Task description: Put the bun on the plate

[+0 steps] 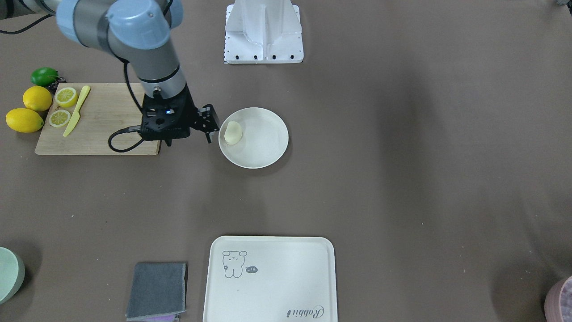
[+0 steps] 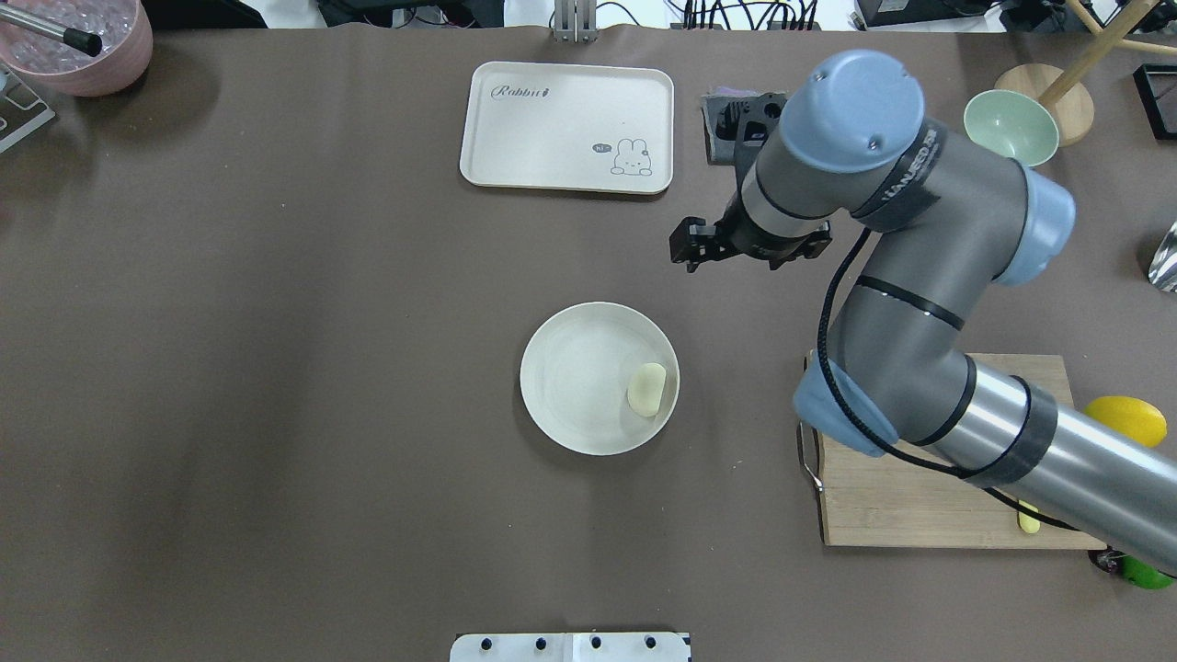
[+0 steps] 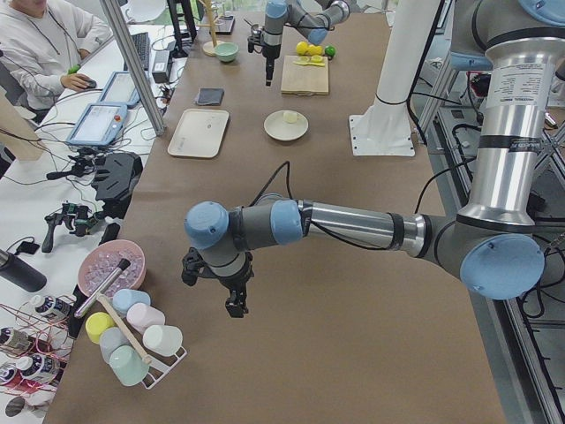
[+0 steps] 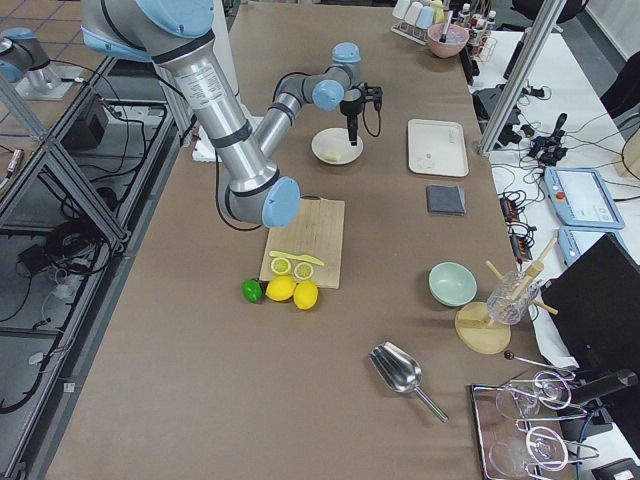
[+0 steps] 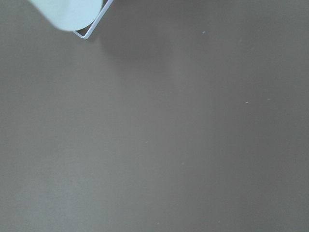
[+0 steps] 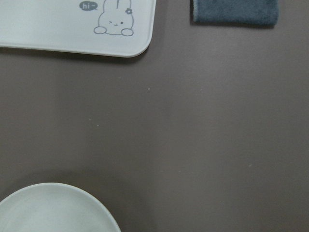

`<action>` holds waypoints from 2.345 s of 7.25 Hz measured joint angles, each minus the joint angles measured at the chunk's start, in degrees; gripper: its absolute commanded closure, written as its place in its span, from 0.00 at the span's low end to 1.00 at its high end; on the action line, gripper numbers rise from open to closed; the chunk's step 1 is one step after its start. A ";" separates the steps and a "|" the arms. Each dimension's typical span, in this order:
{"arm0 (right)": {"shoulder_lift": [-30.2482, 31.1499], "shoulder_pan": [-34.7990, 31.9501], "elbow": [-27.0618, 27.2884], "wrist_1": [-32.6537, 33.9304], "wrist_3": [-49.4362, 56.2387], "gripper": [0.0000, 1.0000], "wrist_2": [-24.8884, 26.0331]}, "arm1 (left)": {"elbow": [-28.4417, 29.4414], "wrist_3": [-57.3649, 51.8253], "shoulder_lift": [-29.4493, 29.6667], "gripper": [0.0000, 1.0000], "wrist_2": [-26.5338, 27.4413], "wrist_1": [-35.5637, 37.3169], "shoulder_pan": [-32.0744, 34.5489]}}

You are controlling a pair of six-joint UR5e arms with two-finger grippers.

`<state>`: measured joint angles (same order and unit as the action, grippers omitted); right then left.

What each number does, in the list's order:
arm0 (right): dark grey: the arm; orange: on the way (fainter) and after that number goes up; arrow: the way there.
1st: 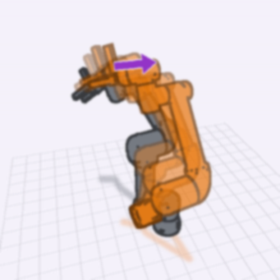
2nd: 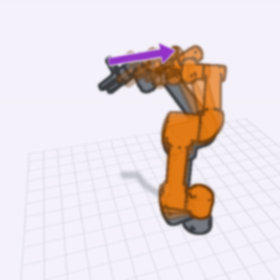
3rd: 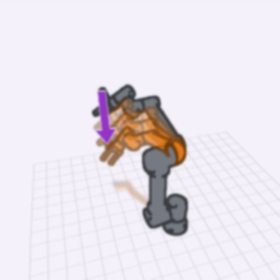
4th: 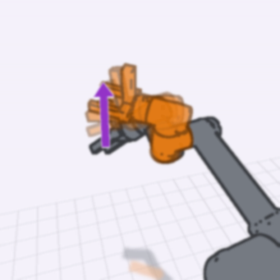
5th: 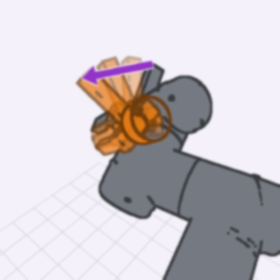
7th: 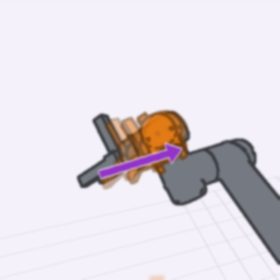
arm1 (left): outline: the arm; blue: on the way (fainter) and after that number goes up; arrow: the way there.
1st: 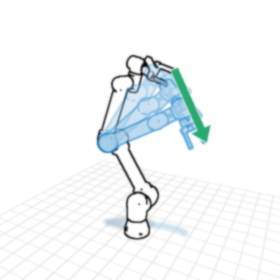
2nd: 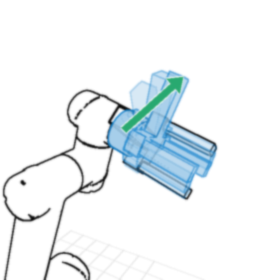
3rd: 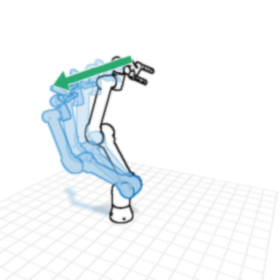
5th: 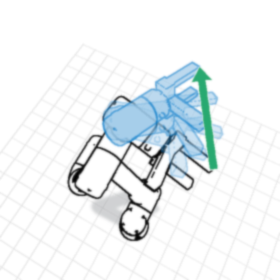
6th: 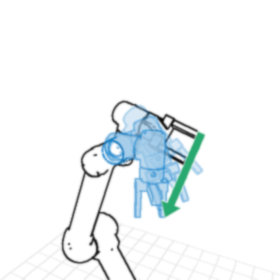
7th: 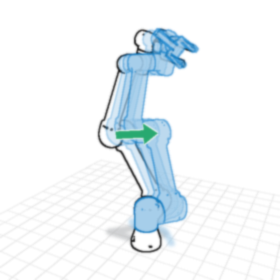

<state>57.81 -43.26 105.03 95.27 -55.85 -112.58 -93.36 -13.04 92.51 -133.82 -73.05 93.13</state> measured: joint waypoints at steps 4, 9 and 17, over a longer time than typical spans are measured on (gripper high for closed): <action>11.32 -24.78 3.69 8.18 28.12 0.00 -17.92 | 0.41 0.54 -0.88 0.02 -0.17 -2.38 0.22; 32.98 -39.28 2.64 8.29 54.01 0.00 -16.47 | 0.49 0.56 -0.51 0.02 -0.21 -2.61 0.20; 41.18 -47.22 -0.04 9.73 67.62 0.00 -14.34 | 0.12 0.40 -1.22 0.02 -0.21 -2.71 0.19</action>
<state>98.99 -90.49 104.98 104.99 11.77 -126.92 -93.24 -12.64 91.29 -134.03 -75.76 93.31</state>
